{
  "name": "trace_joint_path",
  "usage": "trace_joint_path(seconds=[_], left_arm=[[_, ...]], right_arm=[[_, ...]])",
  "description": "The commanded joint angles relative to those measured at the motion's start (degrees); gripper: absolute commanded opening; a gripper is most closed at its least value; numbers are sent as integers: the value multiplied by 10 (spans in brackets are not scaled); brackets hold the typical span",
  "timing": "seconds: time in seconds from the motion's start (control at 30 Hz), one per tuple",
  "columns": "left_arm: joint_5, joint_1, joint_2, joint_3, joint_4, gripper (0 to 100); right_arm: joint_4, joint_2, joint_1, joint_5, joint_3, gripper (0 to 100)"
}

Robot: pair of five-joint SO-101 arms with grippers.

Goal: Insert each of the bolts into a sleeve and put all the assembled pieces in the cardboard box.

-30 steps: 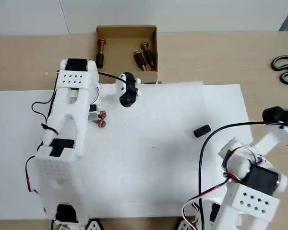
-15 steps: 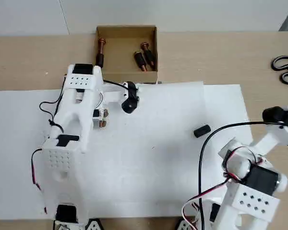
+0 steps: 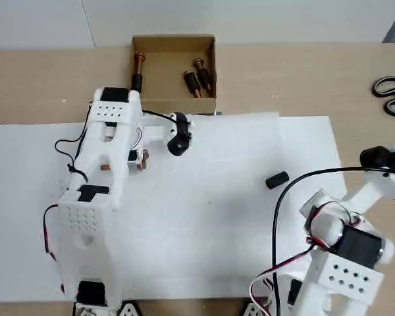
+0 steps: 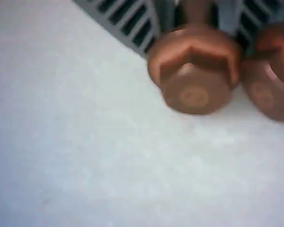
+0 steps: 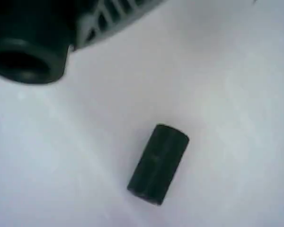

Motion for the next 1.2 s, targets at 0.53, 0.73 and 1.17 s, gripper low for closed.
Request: trace_joint_path(seconds=[0.53,0.73,1.17], left_arm=[[464,22,-326,-9,4,5],[587,20,-401,-4,5,5],[786,71,-646,37,2,5]], right_arm=[[29,-11,-149,35,-127,2],[29,-11,-235,90,-127,2],[24,-11,-391,133,-194,2]])
